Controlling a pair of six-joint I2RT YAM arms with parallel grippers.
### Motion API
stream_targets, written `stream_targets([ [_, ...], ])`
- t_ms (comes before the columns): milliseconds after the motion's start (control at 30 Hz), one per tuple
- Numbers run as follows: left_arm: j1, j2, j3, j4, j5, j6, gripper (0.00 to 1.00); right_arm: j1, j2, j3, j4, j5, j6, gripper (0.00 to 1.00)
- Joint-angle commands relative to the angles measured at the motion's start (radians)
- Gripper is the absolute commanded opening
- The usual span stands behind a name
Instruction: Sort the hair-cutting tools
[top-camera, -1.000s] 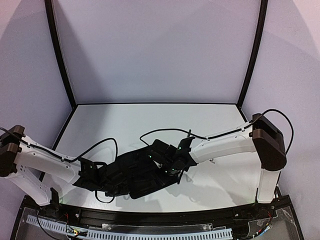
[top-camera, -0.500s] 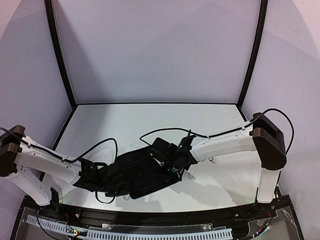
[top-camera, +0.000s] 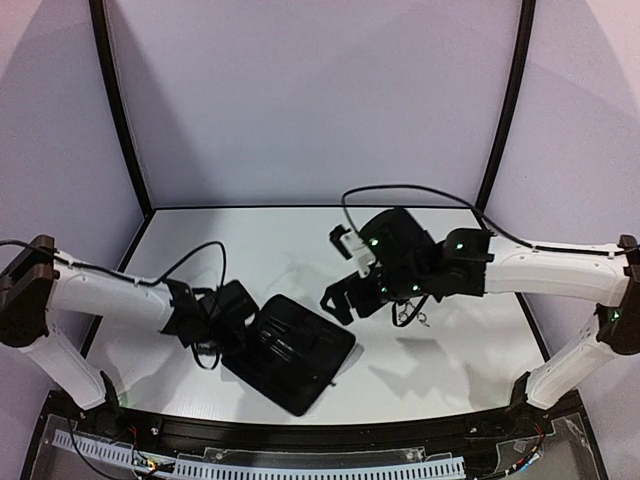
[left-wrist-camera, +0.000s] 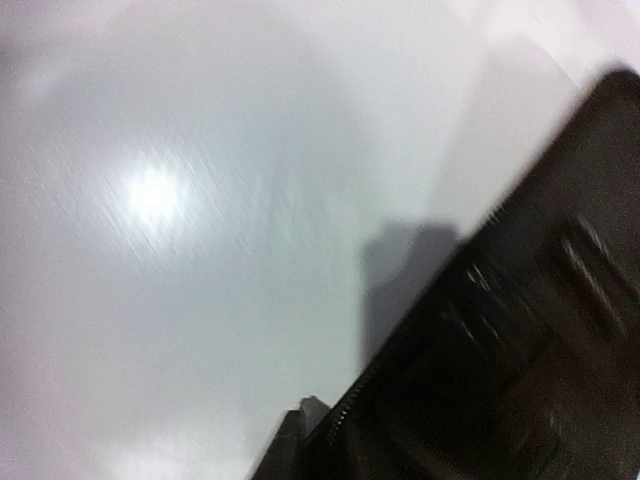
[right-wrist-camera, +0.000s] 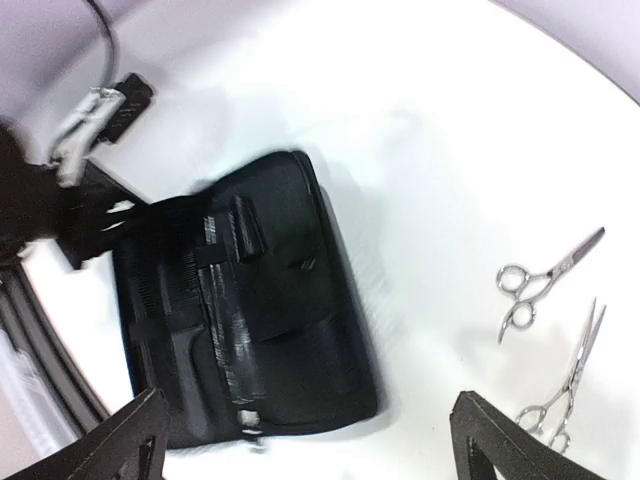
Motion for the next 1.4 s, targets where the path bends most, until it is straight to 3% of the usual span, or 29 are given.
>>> stream_targets([
  [0, 0.100, 0.015, 0.183, -0.123, -0.121, 0.229, 0.29, -0.061, -0.018, -0.057, 0.012, -0.113, 0.119, 0.99],
  [100, 0.132, 0.018, 0.293, -0.175, -0.145, 0.269, 0.45, -0.110, -0.029, -0.082, 0.005, -0.150, 0.176, 0.99],
  [233, 0.135, -0.069, 0.310, -0.205, -0.142, 0.259, 0.87, -0.200, -0.035, -0.130, -0.075, -0.141, 0.286, 0.99],
  [300, 0.135, -0.137, 0.272, -0.229, -0.125, 0.218, 0.97, -0.247, -0.048, -0.160, -0.122, -0.120, 0.331, 0.98],
  [533, 0.135, -0.529, 0.025, -0.319, -0.106, 0.042, 0.99, -0.466, -0.064, -0.257, -0.138, -0.123, 0.297, 0.87],
  [733, 0.135, -0.753, -0.081, -0.467, -0.095, -0.069, 0.99, -0.566, 0.066, -0.156, -0.175, -0.128, 0.180, 0.74],
  [933, 0.135, -0.809, -0.114, -0.502, -0.067, -0.100, 0.99, -0.587, 0.278, 0.009, -0.209, -0.109, 0.075, 0.61],
  [1067, 0.135, -0.797, -0.123, -0.506, -0.052, -0.105, 0.99, -0.588, 0.398, 0.108, -0.237, -0.113, 0.037, 0.58],
  [1367, 0.135, -0.794, -0.141, -0.495, -0.039, -0.110, 0.99, -0.588, 0.516, 0.169, -0.286, -0.094, 0.033, 0.44],
])
